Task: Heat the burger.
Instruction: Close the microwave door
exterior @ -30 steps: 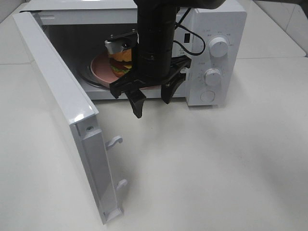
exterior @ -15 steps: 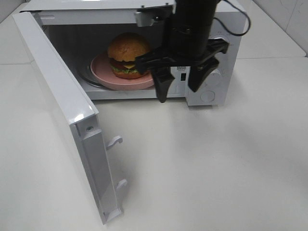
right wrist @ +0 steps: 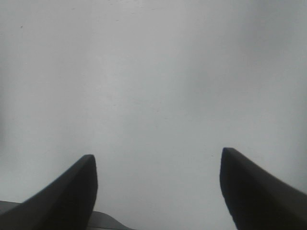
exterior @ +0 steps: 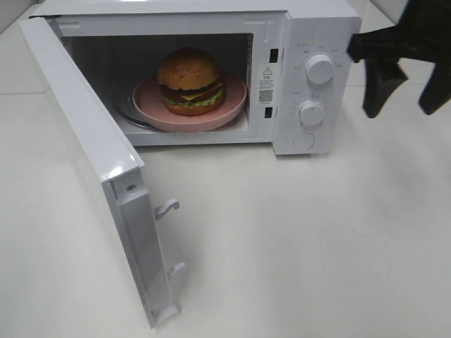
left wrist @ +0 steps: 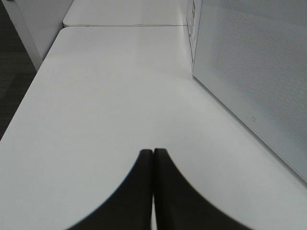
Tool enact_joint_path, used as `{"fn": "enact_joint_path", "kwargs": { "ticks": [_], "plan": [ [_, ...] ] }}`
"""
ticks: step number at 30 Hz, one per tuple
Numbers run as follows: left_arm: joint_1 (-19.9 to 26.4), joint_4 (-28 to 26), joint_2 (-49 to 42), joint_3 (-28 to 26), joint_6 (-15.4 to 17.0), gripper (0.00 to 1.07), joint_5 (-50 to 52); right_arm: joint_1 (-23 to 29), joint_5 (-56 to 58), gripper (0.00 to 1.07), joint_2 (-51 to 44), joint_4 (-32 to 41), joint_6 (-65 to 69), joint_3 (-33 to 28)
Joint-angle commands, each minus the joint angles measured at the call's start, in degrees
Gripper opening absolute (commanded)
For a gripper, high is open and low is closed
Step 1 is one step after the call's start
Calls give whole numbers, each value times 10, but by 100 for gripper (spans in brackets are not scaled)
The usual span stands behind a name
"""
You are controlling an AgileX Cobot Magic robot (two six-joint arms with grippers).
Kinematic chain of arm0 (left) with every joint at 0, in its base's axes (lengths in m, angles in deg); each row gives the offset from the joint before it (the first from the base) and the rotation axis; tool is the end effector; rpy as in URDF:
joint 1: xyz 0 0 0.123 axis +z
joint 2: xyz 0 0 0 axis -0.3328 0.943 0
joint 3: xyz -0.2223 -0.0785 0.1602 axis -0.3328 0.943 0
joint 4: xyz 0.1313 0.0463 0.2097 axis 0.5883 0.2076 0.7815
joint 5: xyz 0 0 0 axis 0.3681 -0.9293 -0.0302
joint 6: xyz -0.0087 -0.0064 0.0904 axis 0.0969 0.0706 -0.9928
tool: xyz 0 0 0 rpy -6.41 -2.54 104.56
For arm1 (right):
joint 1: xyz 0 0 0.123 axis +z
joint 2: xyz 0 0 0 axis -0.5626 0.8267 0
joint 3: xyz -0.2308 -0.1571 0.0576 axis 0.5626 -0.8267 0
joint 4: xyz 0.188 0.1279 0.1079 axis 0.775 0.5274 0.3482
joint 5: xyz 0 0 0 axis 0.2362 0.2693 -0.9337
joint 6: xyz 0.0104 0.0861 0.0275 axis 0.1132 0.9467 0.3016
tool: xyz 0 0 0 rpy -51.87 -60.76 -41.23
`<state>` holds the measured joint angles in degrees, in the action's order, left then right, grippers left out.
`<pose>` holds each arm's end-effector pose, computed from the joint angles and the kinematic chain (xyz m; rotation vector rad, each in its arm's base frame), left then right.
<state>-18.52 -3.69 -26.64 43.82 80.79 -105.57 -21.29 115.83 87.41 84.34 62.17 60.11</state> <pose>-0.0059 -0.0015 0.2795 0.0219 2.0264 0.0146 0.3096 0.0703 0.3076 -0.1383 2.9053 0.0489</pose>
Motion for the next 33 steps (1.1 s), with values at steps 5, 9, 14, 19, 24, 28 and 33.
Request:
{"fn": "enact_joint_path", "kwargs": {
  "ticks": [5, 9, 14, 19, 24, 28, 33],
  "plan": [
    [2, -3, -12, 1, 1, 0, 7, -42, 18, 67, -112, -3, 3, -66],
    [2, -3, -12, 1, 1, 0, 7, -42, 18, 67, -206, 5, 3, -136],
    [2, -3, -12, 1, 1, 0, 7, -42, 17, 67, -303, 1, 3, -221],
    [2, -3, -12, 1, 1, 0, 7, -42, 17, 66, -395, 1, 3, -307],
    [2, -3, -12, 1, 1, 0, 7, -42, 7, 66, -476, 1, 3, -378],
    [2, -3, -12, 1, 1, 0, 7, -42, -18, 66, -572, -2, 3, -451],
    [2, -3, -12, 1, 1, 0, 7, -42, -48, 66, -657, -1, 1, -482]
  ]
}}
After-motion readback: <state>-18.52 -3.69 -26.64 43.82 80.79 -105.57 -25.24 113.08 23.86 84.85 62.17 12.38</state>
